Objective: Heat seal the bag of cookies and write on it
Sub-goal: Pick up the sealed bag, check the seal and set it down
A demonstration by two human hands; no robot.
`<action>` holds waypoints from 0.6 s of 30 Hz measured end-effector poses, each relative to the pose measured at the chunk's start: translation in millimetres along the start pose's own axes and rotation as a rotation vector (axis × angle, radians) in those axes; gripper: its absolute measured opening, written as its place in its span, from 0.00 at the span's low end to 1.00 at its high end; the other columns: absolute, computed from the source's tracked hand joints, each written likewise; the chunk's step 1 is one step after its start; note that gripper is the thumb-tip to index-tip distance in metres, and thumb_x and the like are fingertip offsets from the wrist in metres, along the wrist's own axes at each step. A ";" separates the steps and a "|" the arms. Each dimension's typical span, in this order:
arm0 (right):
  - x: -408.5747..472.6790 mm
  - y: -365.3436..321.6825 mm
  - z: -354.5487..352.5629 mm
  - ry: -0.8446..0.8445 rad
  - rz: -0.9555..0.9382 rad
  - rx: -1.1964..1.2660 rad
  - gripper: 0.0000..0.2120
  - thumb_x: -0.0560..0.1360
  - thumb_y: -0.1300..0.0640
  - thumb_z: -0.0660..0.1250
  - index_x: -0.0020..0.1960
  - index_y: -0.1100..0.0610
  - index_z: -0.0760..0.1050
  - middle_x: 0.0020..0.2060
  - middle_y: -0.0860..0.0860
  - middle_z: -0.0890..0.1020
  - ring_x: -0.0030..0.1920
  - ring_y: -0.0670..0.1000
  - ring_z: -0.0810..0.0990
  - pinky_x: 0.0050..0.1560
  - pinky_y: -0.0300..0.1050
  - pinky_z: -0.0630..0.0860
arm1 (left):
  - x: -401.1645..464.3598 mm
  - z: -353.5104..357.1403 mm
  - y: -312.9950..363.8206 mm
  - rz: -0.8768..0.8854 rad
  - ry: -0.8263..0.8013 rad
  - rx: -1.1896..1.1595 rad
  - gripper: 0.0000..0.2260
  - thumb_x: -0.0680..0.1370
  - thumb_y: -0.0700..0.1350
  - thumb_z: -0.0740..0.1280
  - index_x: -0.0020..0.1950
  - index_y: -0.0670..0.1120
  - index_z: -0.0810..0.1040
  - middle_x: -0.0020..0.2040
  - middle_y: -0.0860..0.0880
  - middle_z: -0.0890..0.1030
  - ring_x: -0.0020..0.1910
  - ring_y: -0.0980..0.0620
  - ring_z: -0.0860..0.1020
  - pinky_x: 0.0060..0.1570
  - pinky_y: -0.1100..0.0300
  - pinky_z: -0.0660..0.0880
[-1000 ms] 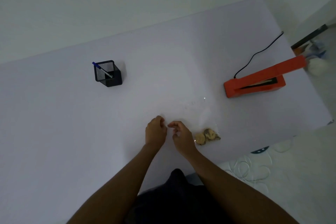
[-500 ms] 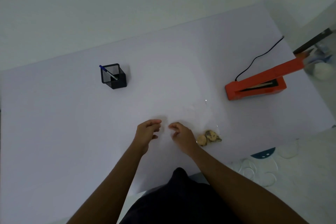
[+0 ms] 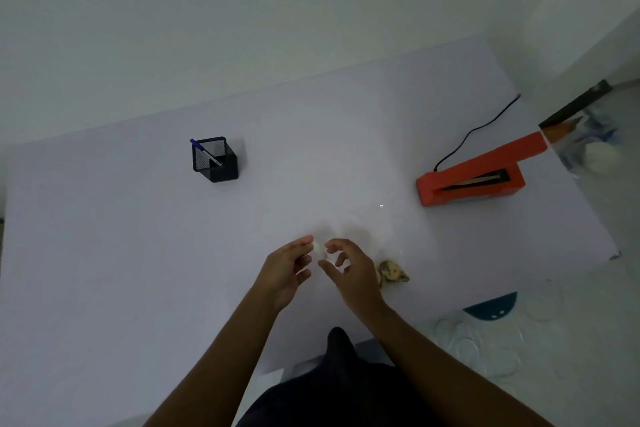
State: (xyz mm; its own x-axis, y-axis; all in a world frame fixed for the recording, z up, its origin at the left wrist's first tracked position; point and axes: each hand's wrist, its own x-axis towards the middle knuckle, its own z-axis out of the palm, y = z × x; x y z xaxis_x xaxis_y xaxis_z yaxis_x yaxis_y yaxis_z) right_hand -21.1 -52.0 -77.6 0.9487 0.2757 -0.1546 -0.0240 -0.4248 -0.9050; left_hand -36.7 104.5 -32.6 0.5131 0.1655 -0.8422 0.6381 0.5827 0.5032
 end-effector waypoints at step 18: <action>66.5 87.9 -96.4 -0.245 0.522 -0.117 0.09 0.75 0.55 0.73 0.45 0.61 0.86 0.39 0.55 0.87 0.39 0.50 0.83 0.44 0.43 0.78 | 62.8 83.1 -72.3 0.213 0.217 0.638 0.11 0.76 0.41 0.70 0.57 0.43 0.82 0.45 0.49 0.85 0.41 0.51 0.83 0.47 0.53 0.82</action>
State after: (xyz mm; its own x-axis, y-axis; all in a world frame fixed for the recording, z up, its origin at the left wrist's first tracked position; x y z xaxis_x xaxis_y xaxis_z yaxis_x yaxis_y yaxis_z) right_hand 70.3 -154.2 -129.2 0.7198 0.1901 -0.6676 -0.4201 -0.6463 -0.6370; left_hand -2.9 6.6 -105.8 0.5806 0.4182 -0.6985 0.7824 -0.0495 0.6207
